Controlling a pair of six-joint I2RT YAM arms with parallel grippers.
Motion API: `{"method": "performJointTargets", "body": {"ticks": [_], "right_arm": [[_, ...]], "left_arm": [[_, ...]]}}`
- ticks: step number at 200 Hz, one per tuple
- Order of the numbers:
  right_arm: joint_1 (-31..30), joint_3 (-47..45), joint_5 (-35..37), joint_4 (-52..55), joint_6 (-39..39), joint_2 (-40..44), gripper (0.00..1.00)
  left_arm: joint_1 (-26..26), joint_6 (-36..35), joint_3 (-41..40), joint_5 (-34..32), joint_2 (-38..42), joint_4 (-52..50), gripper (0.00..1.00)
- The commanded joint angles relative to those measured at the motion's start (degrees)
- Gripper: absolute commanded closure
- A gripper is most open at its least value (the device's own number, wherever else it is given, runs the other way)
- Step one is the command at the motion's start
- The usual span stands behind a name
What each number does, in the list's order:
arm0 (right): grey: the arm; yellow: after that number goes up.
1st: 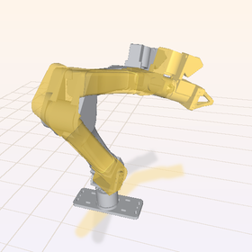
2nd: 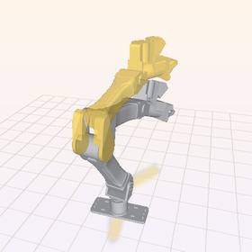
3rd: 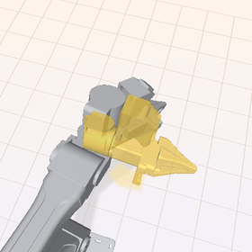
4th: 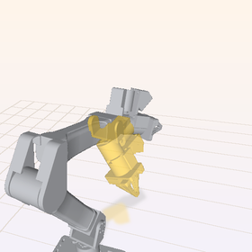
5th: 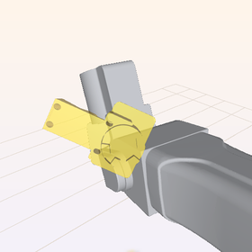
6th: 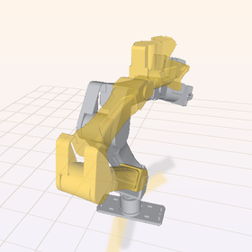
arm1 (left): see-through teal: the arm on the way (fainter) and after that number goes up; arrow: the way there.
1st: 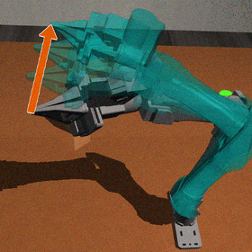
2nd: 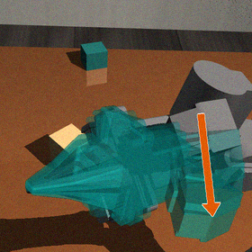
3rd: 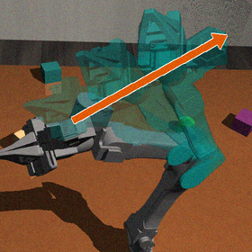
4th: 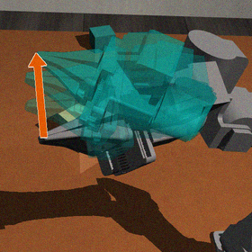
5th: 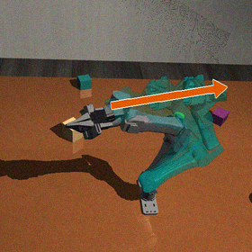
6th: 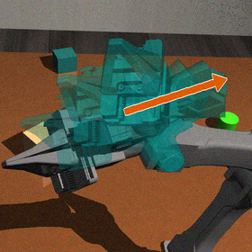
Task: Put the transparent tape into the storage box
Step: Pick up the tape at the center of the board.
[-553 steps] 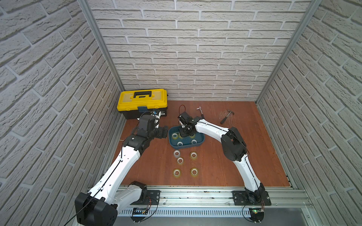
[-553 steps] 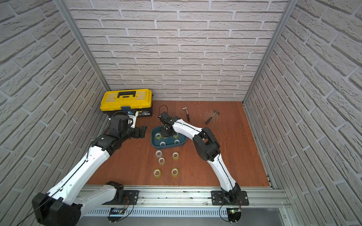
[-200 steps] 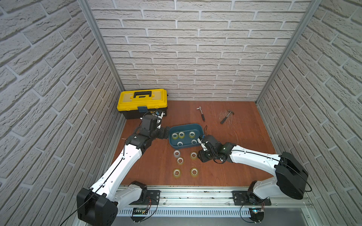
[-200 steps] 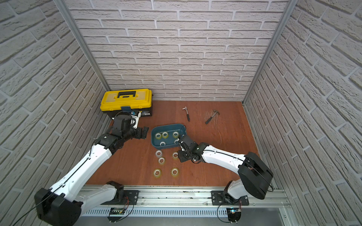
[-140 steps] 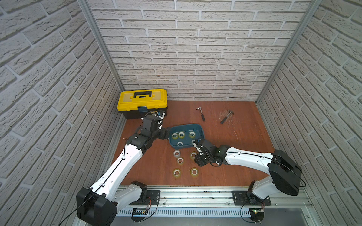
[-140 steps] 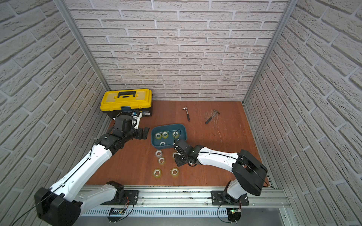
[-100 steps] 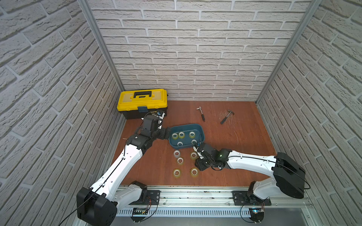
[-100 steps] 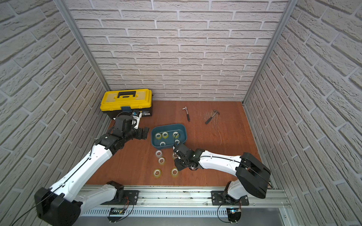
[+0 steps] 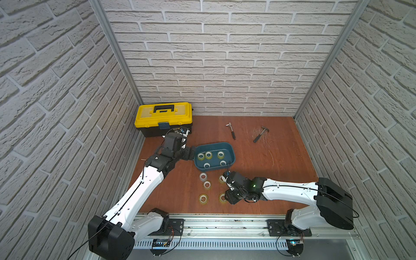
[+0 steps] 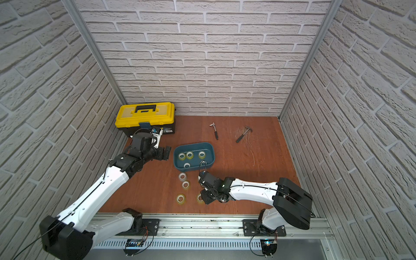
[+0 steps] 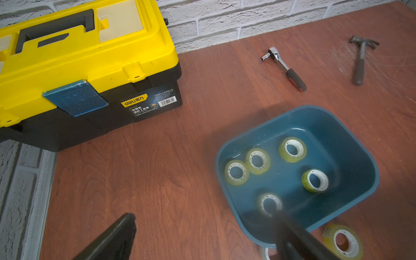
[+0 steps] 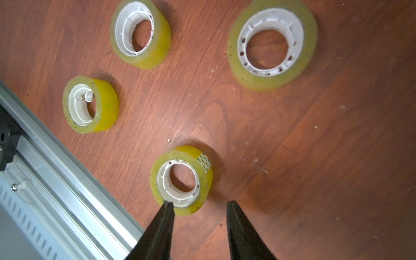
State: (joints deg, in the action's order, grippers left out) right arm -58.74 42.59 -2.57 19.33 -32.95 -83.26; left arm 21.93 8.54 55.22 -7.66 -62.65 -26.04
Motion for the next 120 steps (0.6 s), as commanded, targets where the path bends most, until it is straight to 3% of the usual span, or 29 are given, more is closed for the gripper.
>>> {"method": "performJointTargets", "body": {"ticks": [1, 49, 120], "right_arm": [[-1.0, 1.4, 1.4, -0.9, -0.9, -1.6, 0.56], [-2.2, 3.7, 6.8, 3.7, -1.1, -4.7, 0.56], [-3.4, 2.9, 6.9, 0.9, -3.5, -7.9, 0.59]], "left_arm": [[0.4, -0.9, 0.5, -0.6, 0.4, 0.5, 0.02], [0.6, -0.9, 0.3, -0.8, 1.2, 0.9, 0.02], [0.7, -0.8, 0.5, -1.1, 1.4, 0.3, 0.02]]}}
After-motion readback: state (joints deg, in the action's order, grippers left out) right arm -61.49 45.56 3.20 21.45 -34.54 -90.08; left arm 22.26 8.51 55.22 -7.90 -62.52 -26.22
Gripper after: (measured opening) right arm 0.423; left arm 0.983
